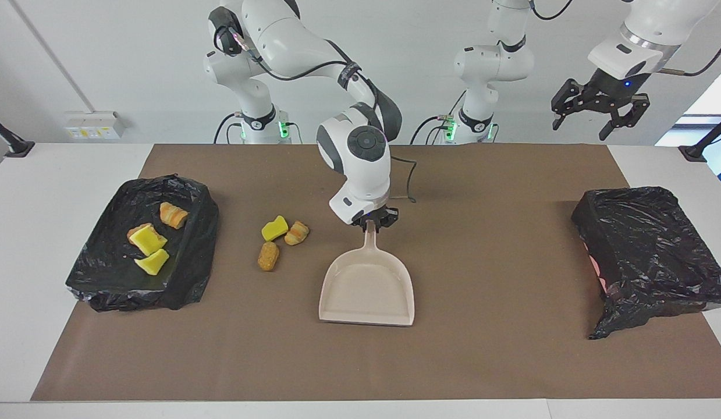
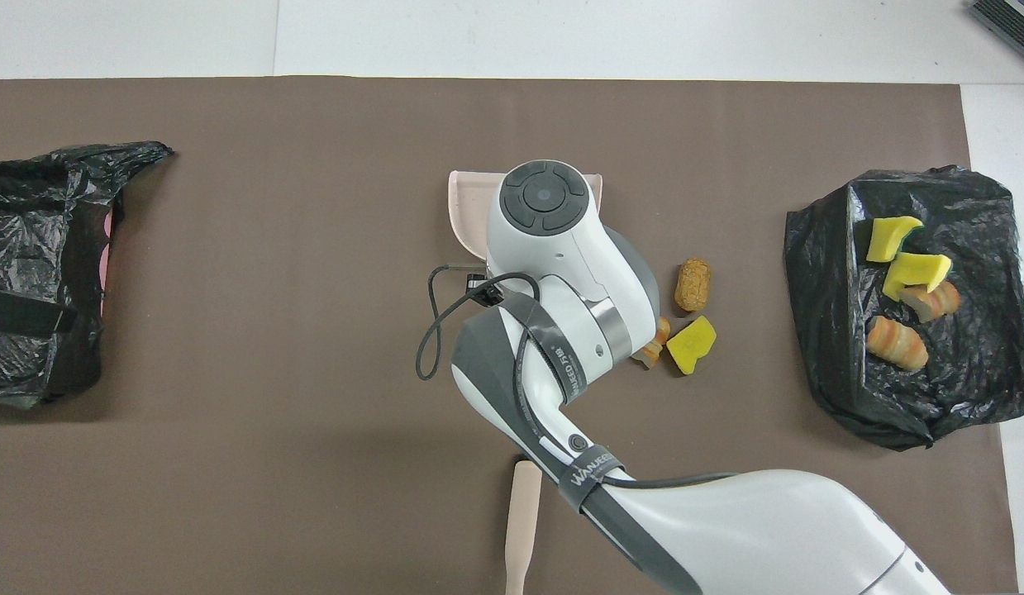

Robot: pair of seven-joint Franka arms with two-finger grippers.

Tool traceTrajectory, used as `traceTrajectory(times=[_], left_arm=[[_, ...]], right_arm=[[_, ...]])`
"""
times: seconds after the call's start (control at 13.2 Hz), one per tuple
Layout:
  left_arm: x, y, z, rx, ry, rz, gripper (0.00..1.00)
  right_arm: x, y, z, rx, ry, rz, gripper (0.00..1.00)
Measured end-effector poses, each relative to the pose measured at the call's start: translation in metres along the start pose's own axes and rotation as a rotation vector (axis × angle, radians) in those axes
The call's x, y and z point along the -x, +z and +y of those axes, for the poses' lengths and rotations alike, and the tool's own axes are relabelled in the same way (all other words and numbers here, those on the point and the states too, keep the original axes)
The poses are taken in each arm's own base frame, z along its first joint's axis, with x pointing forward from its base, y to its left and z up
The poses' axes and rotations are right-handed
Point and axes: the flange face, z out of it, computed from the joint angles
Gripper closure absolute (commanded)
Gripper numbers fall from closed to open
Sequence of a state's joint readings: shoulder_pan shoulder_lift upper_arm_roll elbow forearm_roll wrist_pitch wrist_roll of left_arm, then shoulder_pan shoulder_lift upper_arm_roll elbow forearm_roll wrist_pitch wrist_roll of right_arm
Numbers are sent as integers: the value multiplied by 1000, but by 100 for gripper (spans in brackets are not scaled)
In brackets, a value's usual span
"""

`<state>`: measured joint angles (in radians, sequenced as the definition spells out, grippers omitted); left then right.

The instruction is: Sweep and dump trash in bin

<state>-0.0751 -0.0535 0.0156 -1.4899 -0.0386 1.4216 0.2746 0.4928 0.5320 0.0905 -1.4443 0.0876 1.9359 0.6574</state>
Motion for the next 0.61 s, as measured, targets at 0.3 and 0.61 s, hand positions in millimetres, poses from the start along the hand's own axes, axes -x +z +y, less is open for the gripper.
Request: traceTrajectory(times=[0.3,0.61], left_arm=[[-1,-1,0,-1,1,2,0],[-1,-1,0,-1,0,2,0]], right_arm=[[3,7,-7,-29,-29,-6,92],[4,23,-6,-61,-22,-22,78]])
